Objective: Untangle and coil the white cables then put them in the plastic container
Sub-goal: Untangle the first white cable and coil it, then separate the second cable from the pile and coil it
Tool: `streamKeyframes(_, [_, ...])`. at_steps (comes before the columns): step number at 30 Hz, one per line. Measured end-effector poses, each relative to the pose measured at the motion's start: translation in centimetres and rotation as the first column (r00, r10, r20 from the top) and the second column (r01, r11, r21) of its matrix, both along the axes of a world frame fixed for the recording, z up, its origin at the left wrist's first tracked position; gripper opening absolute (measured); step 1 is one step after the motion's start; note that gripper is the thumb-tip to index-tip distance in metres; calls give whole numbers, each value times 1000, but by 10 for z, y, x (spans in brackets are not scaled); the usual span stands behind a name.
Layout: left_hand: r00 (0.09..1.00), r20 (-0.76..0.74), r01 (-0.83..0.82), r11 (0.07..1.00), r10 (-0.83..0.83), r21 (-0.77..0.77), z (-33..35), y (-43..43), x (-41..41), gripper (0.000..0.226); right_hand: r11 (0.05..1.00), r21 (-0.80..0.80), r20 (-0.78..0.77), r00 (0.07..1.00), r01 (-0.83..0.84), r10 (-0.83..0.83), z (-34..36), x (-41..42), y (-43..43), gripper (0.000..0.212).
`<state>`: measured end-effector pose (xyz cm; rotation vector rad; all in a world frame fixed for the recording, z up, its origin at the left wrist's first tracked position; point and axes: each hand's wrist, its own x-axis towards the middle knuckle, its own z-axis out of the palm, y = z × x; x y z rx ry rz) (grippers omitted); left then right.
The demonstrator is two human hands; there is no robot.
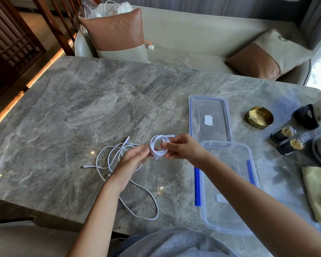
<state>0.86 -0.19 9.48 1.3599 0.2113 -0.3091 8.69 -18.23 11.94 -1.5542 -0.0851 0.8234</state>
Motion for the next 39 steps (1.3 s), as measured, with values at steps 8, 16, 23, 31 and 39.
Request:
streamKeyframes(8, [969,-48,-239,966,244,95,4,-10,31,13,1000,23,28,1000,-14,13,-3,5,3,15])
streamKeyframes(16, [924,-197,-332,943,327,9,-17,-19,44,15,990,29,-133,982,141,-136,-29,12,4,24])
streamKeyframes(23, [892,-204,-394,915,404,88,-42,-1,86,23,982,-74,-217,959,172,-184,-53,38,30,19])
streamKeyframes(31, [886,-157,-360,861,436,359,-82,39,151,26,953,-186,-196,941,239,-274,-81,95,80,7])
streamKeyframes(39, [939,-69,-227,759,336,611,-112,66,184,23,893,-344,-112,932,290,-346,-119,127,108,21])
